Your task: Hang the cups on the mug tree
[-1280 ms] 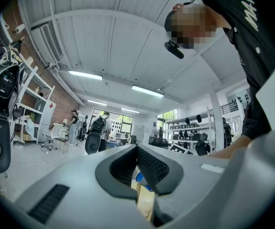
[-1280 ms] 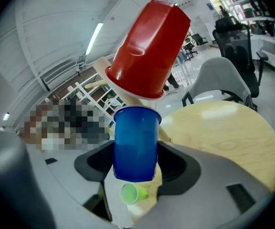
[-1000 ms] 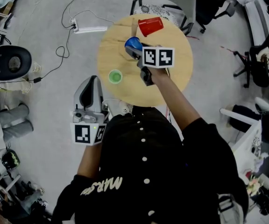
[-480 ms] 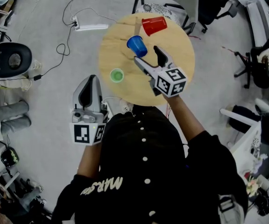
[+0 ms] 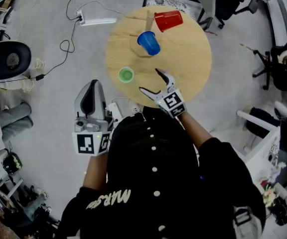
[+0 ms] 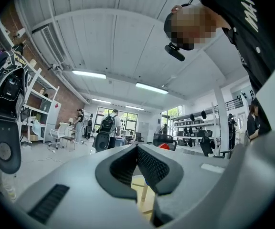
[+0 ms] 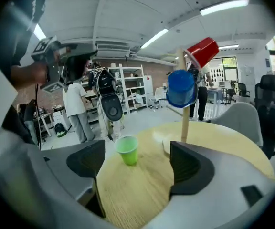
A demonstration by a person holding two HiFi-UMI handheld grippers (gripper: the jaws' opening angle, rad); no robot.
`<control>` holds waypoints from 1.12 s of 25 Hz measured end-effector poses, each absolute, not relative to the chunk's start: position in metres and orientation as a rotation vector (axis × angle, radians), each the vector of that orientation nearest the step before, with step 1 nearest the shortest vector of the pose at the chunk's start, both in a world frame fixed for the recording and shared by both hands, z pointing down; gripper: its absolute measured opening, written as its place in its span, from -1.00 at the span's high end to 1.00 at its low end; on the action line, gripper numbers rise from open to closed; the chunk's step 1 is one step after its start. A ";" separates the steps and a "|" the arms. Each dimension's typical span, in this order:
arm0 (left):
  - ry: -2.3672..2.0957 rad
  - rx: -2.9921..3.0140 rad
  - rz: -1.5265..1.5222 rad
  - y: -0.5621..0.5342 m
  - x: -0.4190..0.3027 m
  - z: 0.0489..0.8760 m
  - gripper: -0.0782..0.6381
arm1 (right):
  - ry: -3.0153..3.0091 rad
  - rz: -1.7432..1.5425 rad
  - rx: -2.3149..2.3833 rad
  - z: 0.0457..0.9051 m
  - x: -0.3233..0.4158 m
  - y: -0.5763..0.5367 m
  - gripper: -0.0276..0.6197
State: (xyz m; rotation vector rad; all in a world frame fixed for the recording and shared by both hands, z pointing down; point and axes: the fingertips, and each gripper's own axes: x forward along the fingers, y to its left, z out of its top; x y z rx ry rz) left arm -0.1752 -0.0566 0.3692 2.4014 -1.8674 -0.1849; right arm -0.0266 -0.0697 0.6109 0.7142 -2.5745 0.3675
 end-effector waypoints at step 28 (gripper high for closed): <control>-2.013 2.246 -0.056 -0.018 -0.212 0.405 0.78 | -2.517 0.559 0.740 0.686 -0.139 -0.103 0.12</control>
